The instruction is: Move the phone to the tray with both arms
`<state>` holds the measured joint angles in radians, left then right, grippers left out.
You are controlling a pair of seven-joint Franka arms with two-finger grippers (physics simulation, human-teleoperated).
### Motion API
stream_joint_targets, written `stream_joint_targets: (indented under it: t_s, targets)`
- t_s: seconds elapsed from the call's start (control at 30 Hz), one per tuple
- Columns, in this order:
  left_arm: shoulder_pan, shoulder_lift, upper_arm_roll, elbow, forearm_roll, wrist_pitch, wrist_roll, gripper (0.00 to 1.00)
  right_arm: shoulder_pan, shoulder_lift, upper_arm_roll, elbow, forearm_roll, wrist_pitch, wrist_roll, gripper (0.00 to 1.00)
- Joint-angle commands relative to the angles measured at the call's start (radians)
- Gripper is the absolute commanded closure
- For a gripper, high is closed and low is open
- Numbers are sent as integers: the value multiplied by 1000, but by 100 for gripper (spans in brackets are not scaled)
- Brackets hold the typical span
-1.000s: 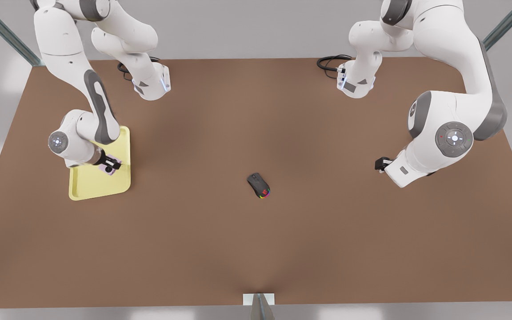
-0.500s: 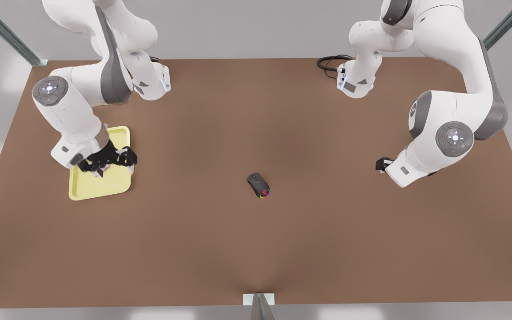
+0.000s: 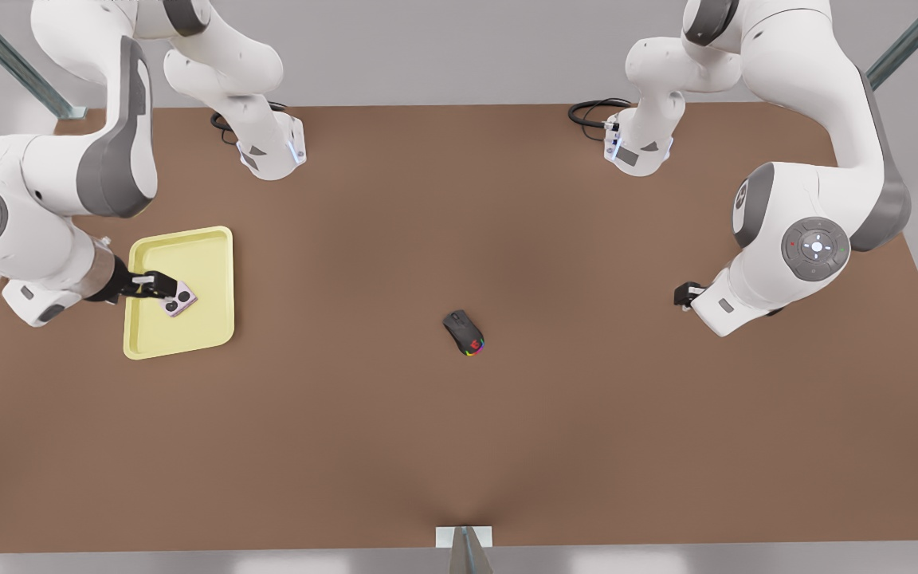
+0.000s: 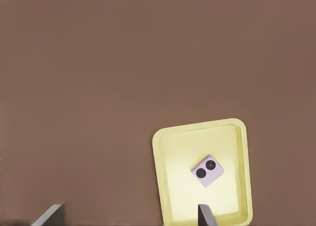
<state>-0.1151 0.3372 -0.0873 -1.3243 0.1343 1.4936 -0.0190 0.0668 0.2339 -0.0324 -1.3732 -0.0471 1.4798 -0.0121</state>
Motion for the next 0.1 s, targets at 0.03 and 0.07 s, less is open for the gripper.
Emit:
stream_joint_targets:
  t_s: [0.03, 0.07]
  targets:
    - [0, -1, 0, 0, 1, 1, -1, 0, -2, 4, -1, 5, 0, -38, -35, 0]
    - [0, -1, 0, 0, 8, -1, -1, 0, -2, 4, -3, 5, 0, -36, -37, 0]
